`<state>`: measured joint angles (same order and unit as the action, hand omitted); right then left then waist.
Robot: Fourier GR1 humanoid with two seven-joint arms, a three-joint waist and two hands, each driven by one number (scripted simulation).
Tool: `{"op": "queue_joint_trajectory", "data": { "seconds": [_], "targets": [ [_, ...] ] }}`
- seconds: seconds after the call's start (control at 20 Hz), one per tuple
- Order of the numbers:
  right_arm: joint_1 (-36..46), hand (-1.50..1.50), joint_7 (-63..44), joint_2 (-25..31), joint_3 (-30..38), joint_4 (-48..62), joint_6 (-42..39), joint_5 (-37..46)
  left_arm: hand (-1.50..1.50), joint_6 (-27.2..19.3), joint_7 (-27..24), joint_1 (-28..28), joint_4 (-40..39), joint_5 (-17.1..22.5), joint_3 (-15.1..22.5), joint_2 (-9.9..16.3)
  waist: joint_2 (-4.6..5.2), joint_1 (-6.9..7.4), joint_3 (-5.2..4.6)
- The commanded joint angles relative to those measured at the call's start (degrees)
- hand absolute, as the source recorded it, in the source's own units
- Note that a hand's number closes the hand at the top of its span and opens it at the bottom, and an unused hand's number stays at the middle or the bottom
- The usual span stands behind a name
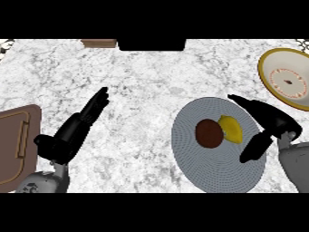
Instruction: Pick the lemon from the placemat and place it in the bowl
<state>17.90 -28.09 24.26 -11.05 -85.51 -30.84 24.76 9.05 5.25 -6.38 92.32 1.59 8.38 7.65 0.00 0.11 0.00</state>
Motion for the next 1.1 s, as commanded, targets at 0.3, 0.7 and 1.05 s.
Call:
{"op": "queue_joint_trajectory", "data": {
  "seconds": [0.3,0.7,1.05],
  "targets": [
    [-1.0,-1.50,6.8,-4.2,2.0,8.8,0.9,7.5,0.00,0.9,1.1,1.9,2.9,-1.3,-0.1,-2.4,-0.02,0.04,0.00],
    [5.4,-1.50,12.6,-5.4,6.3,18.4,1.9,10.5,0.00,2.8,1.3,1.9,2.8,-2.0,-1.2,-2.4,0.00,0.17,0.00],
    [6.4,1.50,25.0,-7.9,5.0,26.6,14.3,15.9,0.00,2.1,-0.1,0.0,0.7,-3.5,-1.0,-3.6,0.09,0.32,0.02]
  ]
}}
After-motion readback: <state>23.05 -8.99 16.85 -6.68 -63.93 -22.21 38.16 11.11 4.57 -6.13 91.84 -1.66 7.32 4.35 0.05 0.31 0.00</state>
